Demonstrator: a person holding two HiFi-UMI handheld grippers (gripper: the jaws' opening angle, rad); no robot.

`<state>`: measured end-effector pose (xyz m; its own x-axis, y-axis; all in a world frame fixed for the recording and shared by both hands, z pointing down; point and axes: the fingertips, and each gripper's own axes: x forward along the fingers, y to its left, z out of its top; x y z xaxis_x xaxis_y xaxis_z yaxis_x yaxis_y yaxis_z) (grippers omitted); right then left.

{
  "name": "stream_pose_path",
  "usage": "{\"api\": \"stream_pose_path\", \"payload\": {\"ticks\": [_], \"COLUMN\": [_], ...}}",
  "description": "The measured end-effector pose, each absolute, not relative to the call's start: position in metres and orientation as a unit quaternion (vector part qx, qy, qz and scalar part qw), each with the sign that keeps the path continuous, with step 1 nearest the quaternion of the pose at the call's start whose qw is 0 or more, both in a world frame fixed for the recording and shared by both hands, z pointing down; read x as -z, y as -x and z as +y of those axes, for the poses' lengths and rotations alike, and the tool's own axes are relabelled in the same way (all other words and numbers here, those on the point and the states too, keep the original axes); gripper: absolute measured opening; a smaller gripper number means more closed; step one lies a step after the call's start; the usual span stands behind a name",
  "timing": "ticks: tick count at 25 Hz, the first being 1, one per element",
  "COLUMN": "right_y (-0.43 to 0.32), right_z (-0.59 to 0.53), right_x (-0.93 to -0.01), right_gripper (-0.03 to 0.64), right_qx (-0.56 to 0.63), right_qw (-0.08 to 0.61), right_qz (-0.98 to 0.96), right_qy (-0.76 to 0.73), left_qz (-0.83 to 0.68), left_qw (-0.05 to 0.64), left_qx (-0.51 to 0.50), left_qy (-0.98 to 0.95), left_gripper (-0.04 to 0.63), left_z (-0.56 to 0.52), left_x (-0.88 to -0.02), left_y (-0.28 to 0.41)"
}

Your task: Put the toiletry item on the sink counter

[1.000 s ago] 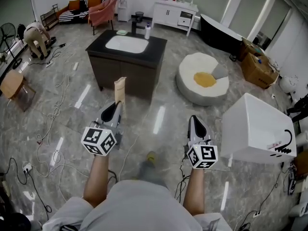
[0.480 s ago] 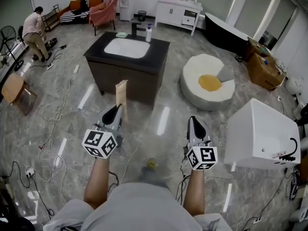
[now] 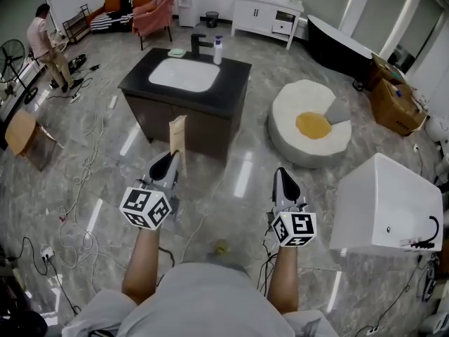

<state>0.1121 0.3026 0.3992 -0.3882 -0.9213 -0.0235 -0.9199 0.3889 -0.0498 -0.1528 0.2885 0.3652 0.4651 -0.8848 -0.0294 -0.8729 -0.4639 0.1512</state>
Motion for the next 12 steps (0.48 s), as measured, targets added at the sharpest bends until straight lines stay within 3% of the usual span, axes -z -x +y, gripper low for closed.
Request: {"api": "stream_pose_path", "payload": {"ticks": [12], "right_y": [-0.137], "right_z": [0.221], "right_x": [-0.4], "right_gripper": [0.003], "right_qx": [0.022], "right_qw": [0.032], "right_qz": [0.84], "right_qy": [0.541], "left_qz": [-0.529], "left_qw": [0.044], "left_qx": [0.04], "left_qy": [-0.847], "left_gripper": [0.017], "left_z": [0.216], "left_x": [-0.357], "left_y": [0.123]}}
